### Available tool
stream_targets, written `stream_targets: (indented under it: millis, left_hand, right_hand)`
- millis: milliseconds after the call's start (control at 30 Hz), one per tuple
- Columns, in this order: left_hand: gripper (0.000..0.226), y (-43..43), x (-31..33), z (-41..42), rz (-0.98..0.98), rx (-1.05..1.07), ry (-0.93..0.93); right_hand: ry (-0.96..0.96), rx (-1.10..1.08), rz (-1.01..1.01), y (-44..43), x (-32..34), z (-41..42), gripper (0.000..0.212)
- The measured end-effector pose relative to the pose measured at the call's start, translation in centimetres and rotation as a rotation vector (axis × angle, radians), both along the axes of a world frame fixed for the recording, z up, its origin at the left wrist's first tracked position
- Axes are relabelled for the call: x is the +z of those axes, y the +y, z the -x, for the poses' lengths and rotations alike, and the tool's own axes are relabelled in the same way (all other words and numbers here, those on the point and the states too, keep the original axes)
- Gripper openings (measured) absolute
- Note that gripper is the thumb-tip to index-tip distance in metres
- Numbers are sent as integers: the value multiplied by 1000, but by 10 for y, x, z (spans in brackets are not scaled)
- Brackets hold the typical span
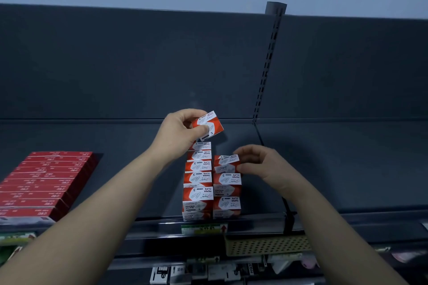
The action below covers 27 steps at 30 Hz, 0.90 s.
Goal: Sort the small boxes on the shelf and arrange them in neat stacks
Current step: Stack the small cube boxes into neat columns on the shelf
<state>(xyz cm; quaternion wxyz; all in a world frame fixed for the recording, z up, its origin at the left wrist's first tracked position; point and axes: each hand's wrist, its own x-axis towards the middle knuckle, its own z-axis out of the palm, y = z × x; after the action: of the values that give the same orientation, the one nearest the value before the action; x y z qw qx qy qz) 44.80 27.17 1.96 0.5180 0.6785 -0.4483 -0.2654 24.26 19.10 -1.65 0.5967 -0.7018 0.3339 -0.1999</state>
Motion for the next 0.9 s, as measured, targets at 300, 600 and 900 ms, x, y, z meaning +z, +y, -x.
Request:
stream_targets:
  millis: [300,600,900]
  left_hand:
    - [26,0,-4,3,-64,-11,-40]
    - [36,-9,5,12,-65,-137,-189]
    - [39,2,-17,-5,-114,-1,-251]
  right_hand:
    - [51,3,-62,0,-1,1,15]
    - [-120,-10,149,-4,18,-14,34]
    - [-34,-8,42,-14,8,-13,26]
